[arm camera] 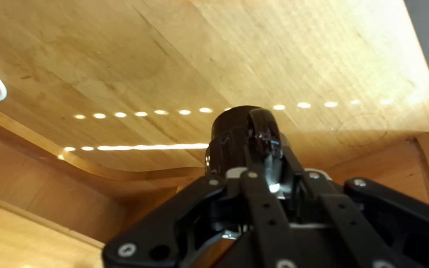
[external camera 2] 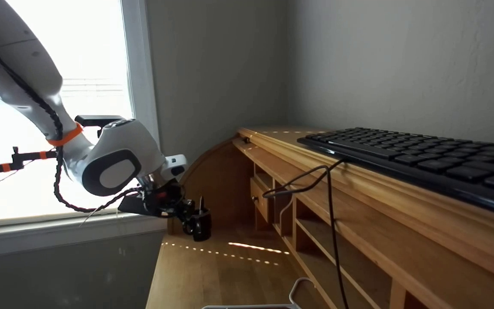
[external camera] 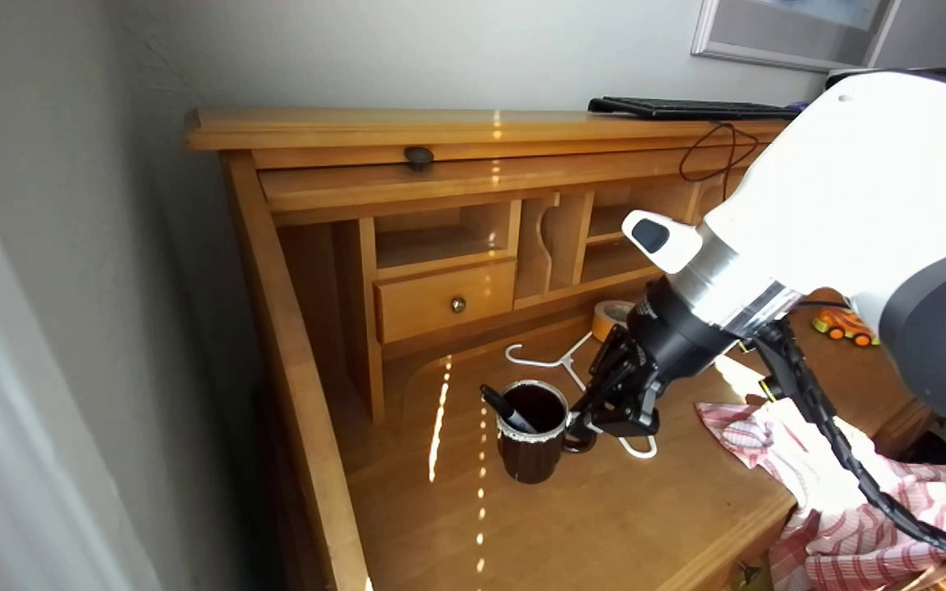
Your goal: Move the black mug on the top of the cabinet to the far left panel of the desk
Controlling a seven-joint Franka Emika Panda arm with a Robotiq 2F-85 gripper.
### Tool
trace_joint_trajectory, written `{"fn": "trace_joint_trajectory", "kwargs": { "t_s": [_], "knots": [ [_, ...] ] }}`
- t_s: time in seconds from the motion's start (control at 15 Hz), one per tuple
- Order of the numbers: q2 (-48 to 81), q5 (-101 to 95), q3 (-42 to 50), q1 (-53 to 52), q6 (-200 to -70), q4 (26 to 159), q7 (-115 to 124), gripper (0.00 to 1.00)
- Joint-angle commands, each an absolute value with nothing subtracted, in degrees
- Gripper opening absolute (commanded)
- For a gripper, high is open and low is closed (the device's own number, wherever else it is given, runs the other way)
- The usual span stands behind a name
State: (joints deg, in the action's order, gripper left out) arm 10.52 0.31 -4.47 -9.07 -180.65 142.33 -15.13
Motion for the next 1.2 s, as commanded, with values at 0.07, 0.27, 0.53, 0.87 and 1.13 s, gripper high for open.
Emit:
{"fn": "trace_joint_trajectory", "kwargs": {
  "t_s": [0.07,0.27,0.53,0.87,1.13],
  "knots": [
    [16.84,-4.12,-4.94,-7.30,-180.60,134.76,-13.17,0.04],
    [19.55,-2.95,-2.47,-9.44,-180.63,130.84,-13.17,0.04],
    [20.70,-4.70,-4.70,-6.89,-177.32,127.10,-10.90,0.04],
    [20.10,-5.33,-4.80,-6.73,-178.48,128.29,-11.01,0.17],
    [21.40,-4.70,-5.38,-6.79,-179.05,126.95,-10.37,0.04]
  ]
}}
